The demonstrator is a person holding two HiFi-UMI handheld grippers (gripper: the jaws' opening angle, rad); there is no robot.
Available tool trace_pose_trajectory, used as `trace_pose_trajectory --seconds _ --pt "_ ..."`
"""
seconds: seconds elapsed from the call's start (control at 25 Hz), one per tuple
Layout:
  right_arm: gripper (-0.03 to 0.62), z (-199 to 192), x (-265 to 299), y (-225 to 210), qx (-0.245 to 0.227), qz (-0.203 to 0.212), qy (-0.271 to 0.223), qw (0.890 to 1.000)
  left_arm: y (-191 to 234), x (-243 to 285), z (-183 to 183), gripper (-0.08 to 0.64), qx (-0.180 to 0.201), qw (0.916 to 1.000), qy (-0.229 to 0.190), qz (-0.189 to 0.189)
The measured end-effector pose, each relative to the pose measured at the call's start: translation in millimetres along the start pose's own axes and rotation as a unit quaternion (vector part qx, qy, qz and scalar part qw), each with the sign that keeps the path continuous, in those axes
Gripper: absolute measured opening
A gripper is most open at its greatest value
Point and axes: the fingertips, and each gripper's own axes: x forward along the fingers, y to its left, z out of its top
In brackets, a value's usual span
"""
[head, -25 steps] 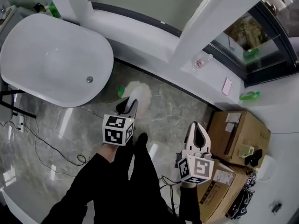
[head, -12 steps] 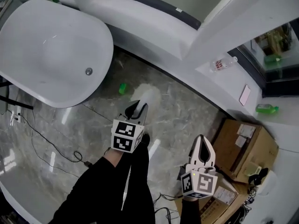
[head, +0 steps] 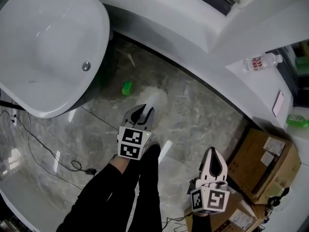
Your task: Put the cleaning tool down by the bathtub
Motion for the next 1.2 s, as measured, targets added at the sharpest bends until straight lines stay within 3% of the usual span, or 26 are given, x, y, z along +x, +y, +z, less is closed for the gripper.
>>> trace_pose_trajectory --seconds 0.64,1.2 --pt "-0.002 -101.2 133.2 -28.3 -0.005 0.011 -0.002 1.000 66.5 144.4 -121.9 0.100 0.006 0.9997 0.011 0.019" --pt "-0.002 -157.3 197.6 -53.8 -0.015 0.003 -0.009 1.000 105.8 228.7 -187.3 0.100 0.001 0.9991 0.016 0.038"
